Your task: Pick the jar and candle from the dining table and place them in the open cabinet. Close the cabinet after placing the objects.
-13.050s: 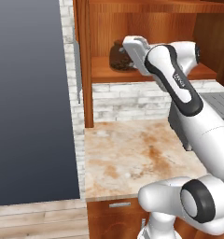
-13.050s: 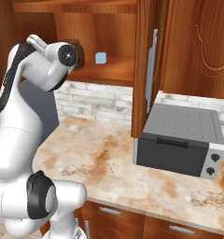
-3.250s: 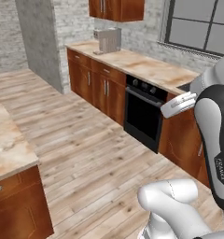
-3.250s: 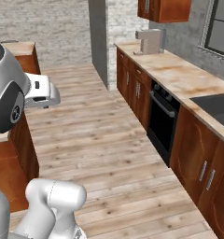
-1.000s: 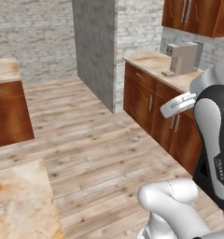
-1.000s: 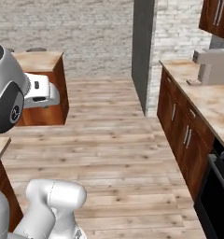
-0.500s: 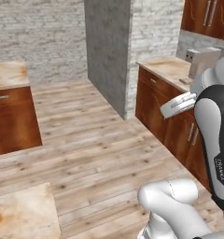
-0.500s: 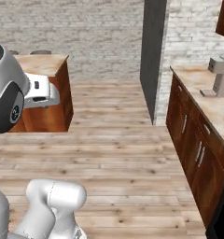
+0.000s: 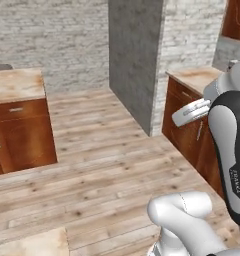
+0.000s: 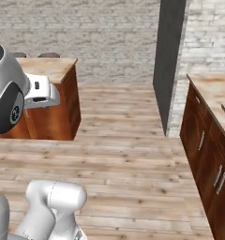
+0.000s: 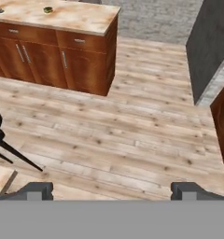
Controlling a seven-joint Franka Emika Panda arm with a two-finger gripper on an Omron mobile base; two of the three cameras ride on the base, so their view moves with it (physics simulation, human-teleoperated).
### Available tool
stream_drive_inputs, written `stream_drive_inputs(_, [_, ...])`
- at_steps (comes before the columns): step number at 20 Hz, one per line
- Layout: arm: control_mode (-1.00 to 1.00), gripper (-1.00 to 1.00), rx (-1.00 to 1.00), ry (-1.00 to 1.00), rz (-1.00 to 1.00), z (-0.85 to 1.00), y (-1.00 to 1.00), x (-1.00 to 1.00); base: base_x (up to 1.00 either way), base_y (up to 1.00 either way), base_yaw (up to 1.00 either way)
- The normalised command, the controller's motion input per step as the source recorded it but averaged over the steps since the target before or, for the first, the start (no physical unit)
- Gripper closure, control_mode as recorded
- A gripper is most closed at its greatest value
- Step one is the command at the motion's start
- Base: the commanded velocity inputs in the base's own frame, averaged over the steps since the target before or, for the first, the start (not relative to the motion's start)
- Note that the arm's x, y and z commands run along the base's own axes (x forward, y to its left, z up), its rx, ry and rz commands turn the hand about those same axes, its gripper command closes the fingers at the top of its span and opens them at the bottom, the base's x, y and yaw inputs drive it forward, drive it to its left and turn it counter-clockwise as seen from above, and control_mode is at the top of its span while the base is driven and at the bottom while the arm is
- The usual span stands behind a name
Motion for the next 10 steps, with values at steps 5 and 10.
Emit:
stream_drive_inputs(5, [1.00,-1.00,0.00,0.00,0.00,0.00,0.00,0.00,0.69,-0.12,0.19])
stream_drive_inputs(10, [1.00,-1.00,0.00,0.00,0.00,0.00,0.00,0.00,0.69,-0.11,0.23])
